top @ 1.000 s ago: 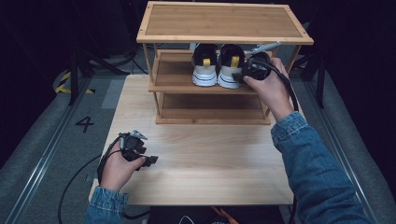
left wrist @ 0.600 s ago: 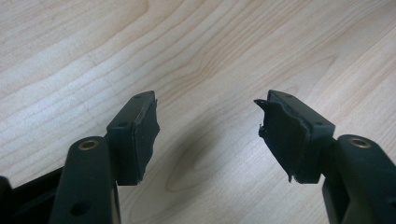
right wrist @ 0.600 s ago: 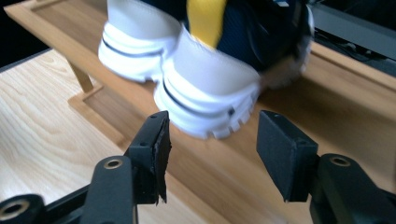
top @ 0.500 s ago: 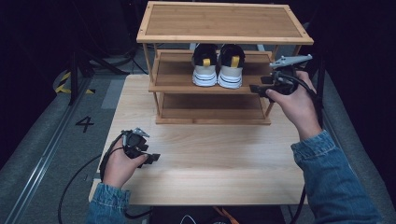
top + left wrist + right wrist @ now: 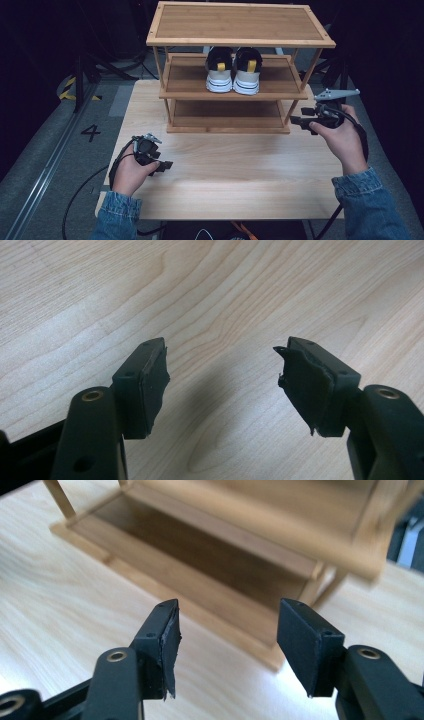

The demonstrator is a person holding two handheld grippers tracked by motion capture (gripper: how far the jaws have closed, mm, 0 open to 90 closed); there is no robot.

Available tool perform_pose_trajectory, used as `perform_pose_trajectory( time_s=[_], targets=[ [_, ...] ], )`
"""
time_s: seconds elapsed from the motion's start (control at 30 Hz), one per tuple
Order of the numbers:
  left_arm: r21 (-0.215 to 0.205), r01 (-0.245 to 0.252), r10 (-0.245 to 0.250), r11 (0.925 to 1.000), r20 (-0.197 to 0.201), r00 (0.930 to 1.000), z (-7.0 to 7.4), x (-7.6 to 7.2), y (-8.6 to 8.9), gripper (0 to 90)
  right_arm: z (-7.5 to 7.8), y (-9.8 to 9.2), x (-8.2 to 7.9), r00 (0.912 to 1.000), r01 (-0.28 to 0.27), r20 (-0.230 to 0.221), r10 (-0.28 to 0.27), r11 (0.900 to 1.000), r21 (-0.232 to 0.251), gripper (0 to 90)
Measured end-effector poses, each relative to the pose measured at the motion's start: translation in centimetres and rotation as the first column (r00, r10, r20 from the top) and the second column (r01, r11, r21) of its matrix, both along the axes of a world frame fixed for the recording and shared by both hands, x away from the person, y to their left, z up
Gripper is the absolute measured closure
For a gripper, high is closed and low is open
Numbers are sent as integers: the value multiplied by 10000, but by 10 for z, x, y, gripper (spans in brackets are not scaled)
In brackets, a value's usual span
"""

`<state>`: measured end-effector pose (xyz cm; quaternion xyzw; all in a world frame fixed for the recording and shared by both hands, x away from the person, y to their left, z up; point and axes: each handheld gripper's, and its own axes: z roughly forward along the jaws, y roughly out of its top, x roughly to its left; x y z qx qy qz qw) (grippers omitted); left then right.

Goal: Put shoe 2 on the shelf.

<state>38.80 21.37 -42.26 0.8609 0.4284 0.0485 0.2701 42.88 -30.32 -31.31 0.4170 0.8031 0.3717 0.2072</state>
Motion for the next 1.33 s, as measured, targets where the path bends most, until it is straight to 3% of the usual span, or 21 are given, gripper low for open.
perform_pose_trajectory(
  time_s=[0.27,0.4,0.5,0.6,0.77,1.07,1.33],
  targets=[
    [-65,-304,304,9995,70,9995,1,0,7,354,-49,-31,-8,9944,591,-903,-551,9974,417,415],
    [-26,-325,325,9995,56,9995,0,0,8,354,-70,-40,-9,9926,397,-1161,-346,9983,421,400],
    [-46,-385,385,9992,89,9992,-1,1,8,353,-76,-42,-10,9914,340,-1280,-280,9984,449,394],
    [-11,-402,402,9992,55,9992,-2,1,9,353,-89,-47,-11,9904,483,-1330,-380,9960,752,390],
    [20,-511,510,9987,63,9987,-2,1,9,352,-108,-52,-10,9853,687,-1594,-614,9968,410,380],
    [91,-471,470,9988,86,9989,-4,2,7,351,-129,-51,-7,9849,798,-1548,-772,9968,103,352],
    [105,-405,404,9991,98,9991,-4,2,6,351,-130,-52,-7,9856,866,-1464,-847,9962,64,346]
  ],
)
